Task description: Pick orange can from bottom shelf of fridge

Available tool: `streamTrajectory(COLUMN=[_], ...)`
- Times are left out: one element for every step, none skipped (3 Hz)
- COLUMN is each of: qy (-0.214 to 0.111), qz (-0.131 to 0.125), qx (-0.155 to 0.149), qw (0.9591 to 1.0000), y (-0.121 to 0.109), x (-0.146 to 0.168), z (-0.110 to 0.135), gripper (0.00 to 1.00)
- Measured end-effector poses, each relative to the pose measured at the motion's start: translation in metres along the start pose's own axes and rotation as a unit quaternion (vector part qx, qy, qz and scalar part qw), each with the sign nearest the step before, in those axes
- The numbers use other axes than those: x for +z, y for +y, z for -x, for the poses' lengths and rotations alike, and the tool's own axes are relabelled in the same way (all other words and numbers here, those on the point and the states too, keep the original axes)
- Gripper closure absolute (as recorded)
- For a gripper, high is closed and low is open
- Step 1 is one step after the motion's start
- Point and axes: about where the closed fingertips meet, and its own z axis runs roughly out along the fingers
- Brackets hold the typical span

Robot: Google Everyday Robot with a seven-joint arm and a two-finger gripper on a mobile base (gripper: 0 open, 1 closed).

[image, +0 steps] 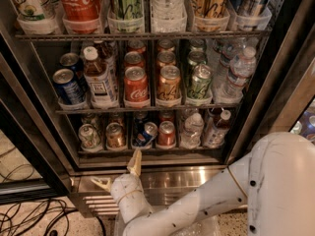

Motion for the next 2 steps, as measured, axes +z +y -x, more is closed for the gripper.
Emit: streamTrajectory(qy=[-0.016, -0.044], qz=[-0.006, -0.028], qx=[0.002, 0.003], qw=[0.9998, 0.9986], y=[-0.002, -0.013], x=[0.006, 0.017], z=[0.008, 0.021], gripper=[0.14, 0.32])
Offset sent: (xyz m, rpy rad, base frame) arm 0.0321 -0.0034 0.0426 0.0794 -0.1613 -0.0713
